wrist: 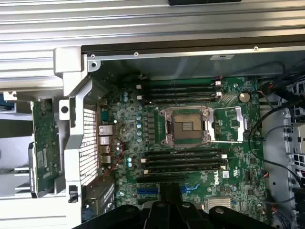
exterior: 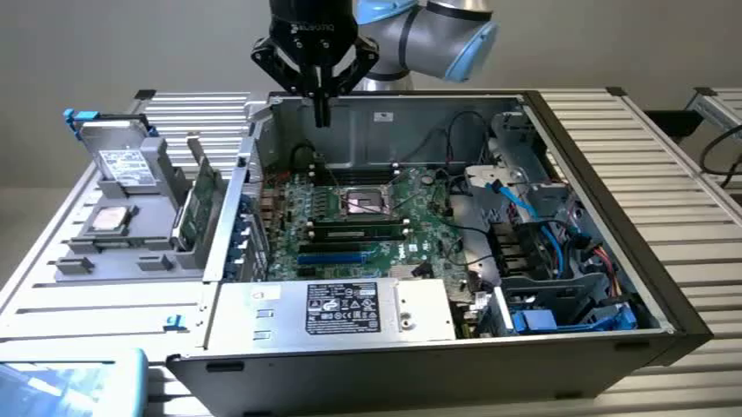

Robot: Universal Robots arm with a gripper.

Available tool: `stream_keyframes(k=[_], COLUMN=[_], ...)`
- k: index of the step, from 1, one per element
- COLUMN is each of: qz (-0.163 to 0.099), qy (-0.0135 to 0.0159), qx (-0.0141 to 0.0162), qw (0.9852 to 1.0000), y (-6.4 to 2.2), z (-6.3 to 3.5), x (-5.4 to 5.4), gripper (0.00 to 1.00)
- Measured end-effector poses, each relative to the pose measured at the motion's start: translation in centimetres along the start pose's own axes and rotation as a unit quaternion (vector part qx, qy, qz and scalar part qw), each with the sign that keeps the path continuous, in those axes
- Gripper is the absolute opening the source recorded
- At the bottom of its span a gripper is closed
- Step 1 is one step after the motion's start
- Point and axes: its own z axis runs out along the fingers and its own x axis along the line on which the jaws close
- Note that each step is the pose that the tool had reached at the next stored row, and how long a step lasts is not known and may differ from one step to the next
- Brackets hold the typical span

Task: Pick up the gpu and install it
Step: 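Reach for the gpu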

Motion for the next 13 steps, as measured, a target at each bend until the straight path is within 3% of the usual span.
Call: stream_keyframes(k=[13], qz=[0.000], qy=[0.0000], qx=[0.0000], qw=[1.0000], y=[0.00], z=[0.00], x=[0.00], gripper=[0.12])
